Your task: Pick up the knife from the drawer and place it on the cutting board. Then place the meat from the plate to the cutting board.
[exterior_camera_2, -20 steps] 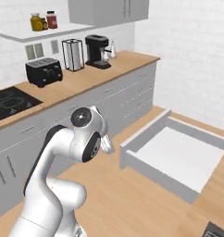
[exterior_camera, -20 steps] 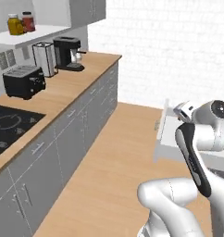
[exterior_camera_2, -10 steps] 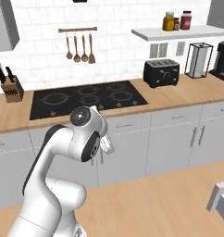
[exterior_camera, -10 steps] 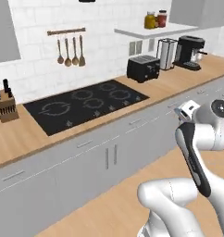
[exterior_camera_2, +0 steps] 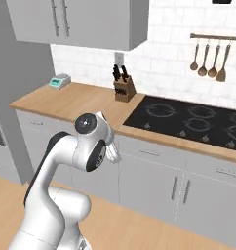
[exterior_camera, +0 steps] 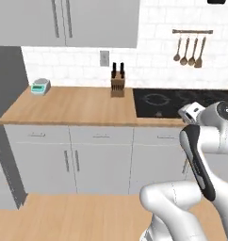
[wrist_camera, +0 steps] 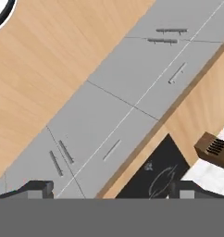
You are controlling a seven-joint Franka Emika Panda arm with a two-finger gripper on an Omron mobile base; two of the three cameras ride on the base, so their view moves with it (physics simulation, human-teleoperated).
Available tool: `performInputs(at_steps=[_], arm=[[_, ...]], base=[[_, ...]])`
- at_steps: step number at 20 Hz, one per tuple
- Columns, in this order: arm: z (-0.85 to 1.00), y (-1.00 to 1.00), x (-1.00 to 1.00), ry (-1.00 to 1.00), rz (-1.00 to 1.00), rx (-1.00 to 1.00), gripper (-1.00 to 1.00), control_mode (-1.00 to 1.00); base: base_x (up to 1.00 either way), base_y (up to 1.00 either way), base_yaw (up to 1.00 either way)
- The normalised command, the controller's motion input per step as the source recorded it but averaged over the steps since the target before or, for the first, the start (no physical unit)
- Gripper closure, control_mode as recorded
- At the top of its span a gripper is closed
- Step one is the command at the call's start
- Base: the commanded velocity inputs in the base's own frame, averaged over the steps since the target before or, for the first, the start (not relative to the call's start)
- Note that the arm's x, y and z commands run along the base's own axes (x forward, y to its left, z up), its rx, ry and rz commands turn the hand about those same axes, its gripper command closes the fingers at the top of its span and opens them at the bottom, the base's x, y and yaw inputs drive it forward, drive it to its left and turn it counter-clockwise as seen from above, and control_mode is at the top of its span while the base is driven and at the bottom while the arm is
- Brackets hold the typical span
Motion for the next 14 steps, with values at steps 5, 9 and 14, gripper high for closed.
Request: performInputs(at_steps=[5, 9, 14], arm=[[0.0, 0.0, 0.0, 0.0, 0.0, 0.0, -1.0, 1.0], [0.0, 0.0, 0.0, 0.0, 0.0, 0.0, -1.0, 1.0], [0.0, 0.0, 0.0, 0.0, 0.0, 0.0, -1.0, 1.0]], base=[[0.0, 0.0, 1.0], [0.0, 0.0, 1.0], [0.0, 0.0, 1.0]])
